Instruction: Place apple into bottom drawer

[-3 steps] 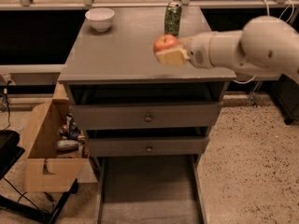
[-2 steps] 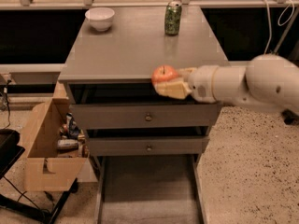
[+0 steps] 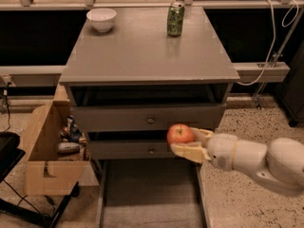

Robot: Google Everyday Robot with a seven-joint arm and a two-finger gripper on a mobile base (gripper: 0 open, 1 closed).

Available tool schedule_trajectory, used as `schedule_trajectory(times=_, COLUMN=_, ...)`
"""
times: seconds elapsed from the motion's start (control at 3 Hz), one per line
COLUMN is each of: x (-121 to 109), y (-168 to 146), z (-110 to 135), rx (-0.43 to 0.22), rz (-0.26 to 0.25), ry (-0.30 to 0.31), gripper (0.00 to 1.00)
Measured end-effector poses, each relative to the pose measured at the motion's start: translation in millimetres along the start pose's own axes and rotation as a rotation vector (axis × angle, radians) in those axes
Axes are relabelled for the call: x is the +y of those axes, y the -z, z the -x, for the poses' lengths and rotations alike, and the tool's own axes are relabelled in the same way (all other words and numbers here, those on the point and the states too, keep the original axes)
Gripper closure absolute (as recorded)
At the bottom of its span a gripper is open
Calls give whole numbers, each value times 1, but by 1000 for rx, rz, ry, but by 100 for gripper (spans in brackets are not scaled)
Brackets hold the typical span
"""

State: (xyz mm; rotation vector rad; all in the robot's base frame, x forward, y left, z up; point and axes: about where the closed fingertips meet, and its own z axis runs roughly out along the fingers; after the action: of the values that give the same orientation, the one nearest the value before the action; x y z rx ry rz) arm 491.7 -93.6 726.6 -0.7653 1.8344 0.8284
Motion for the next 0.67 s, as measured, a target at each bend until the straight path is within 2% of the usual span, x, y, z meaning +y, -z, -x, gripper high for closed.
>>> schedule_trajectory(times=0.33, x=-22, y=4, z=-55, rx=-71, rz=-7, ry=-36, gripper=100)
schedule_trajectory(times=0.67, x=-23, y=-7, z=-80, rx=-93, rz=20, ry=-88, gripper=100)
